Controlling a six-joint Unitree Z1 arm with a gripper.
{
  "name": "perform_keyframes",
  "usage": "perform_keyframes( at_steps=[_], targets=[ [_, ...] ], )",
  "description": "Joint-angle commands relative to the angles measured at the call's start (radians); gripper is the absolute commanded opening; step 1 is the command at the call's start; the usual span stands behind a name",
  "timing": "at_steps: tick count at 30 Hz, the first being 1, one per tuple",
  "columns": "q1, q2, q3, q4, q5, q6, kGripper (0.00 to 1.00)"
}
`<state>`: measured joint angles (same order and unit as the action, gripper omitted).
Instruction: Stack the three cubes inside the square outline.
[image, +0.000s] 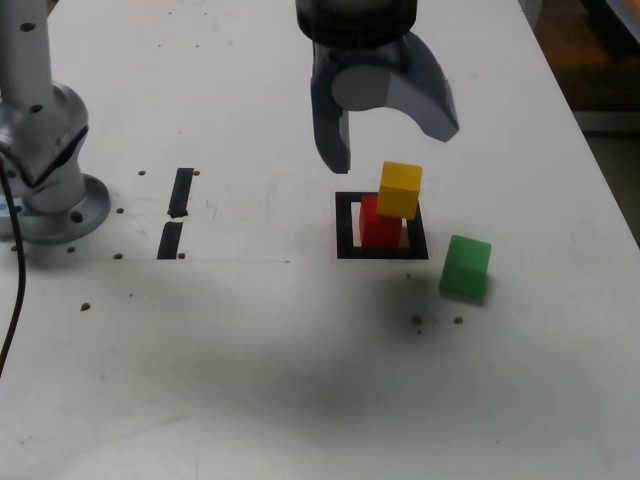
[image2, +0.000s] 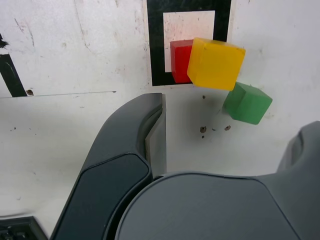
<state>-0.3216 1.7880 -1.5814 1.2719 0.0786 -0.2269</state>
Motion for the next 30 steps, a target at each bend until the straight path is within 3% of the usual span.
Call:
perform_keyframes(
  at_steps=[1,7,12,30],
  targets=[
    [-0.026,-0.004,-0.014,-0.016,0.014,-0.002,0.99],
    [-0.084,0.032,-0.037,-0.072,0.037,-0.002,1.00],
    [-0.122,0.077,-0.075,-0.070,0.039,0.004,1.00],
    [-0.135,0.256,-0.206,-0.030,0.009,0.090,0.99]
  ],
)
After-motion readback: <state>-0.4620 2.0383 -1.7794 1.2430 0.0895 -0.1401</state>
